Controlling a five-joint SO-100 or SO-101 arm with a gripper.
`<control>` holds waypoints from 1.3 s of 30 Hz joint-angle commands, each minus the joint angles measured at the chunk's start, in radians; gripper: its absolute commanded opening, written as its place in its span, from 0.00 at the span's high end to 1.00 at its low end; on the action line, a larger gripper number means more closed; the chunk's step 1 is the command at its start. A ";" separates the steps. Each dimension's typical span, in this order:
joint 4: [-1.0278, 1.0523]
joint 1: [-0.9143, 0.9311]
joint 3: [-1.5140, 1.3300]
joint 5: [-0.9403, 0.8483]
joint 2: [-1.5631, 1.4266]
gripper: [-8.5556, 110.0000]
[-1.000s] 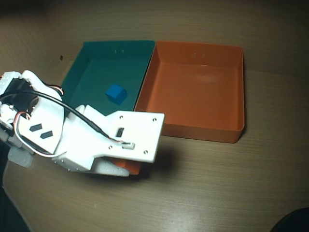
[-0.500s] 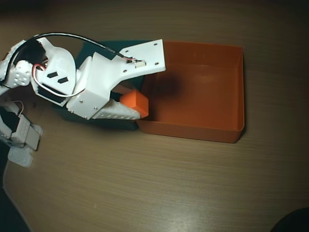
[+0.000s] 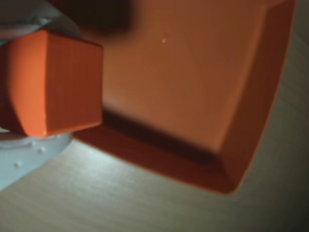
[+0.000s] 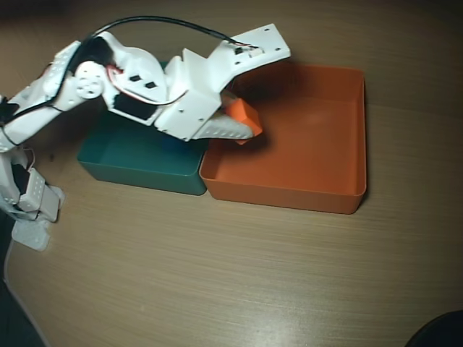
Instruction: Grasp a cube and put it in the box.
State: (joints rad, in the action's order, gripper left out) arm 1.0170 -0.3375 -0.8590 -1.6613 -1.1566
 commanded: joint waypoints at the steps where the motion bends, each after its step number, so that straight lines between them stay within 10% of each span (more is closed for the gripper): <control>1: -0.003 -0.038 0.158 0.015 0.040 0.98; 19: -0.005 -0.074 0.420 0.015 0.331 0.97; 39: -0.017 -0.057 0.407 0.011 0.334 0.57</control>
State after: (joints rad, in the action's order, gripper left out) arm 1.0170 -0.4019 -0.5200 -1.6506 -0.7885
